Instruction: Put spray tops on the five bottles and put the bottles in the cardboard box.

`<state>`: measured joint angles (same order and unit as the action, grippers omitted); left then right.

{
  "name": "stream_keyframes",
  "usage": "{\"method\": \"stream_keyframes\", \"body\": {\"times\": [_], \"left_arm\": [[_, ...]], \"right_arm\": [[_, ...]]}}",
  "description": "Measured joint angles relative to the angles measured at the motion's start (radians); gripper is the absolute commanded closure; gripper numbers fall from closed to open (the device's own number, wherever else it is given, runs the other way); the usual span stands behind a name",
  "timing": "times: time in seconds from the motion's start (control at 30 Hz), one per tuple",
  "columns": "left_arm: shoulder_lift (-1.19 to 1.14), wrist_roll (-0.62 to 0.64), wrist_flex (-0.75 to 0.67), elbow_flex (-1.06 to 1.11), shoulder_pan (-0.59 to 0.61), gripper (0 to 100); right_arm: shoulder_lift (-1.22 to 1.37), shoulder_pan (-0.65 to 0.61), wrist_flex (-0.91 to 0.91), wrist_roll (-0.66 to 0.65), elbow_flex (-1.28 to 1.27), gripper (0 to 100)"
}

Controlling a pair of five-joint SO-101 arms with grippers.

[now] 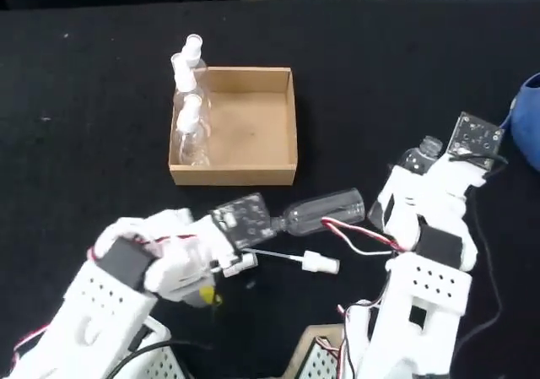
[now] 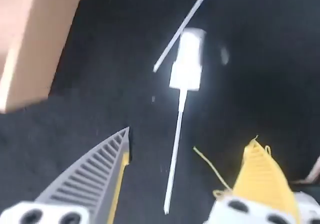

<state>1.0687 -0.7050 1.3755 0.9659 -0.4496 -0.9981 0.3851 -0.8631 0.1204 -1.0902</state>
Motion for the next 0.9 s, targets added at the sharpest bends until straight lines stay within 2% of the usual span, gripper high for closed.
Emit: {"method": "stream_keyframes", "body": {"times": [0.2,0.3,0.4,0.5,0.67,0.9], "left_arm": [[-0.098,0.084,-0.069,0.0,-0.117,76],[-0.153,0.13,-0.155,0.005,-0.158,76],[-0.221,0.158,-0.29,0.063,-0.164,76],[-0.295,0.161,-0.364,0.089,-0.173,78],[-0.384,0.161,-0.428,0.097,-0.163,83],[-0.448,0.133,-0.47,0.097,-0.092,84]], "right_arm": [[0.0,0.044,0.0,-0.011,0.0,98.7],[0.0,0.048,0.0,-0.011,0.0,98.7],[0.0,0.048,0.002,-0.011,-0.011,98.7],[0.0,0.048,0.002,-0.011,-0.037,98.7],[0.0,0.048,0.002,-0.011,-0.041,98.7],[0.0,0.048,0.002,-0.011,-0.041,98.7]]}}
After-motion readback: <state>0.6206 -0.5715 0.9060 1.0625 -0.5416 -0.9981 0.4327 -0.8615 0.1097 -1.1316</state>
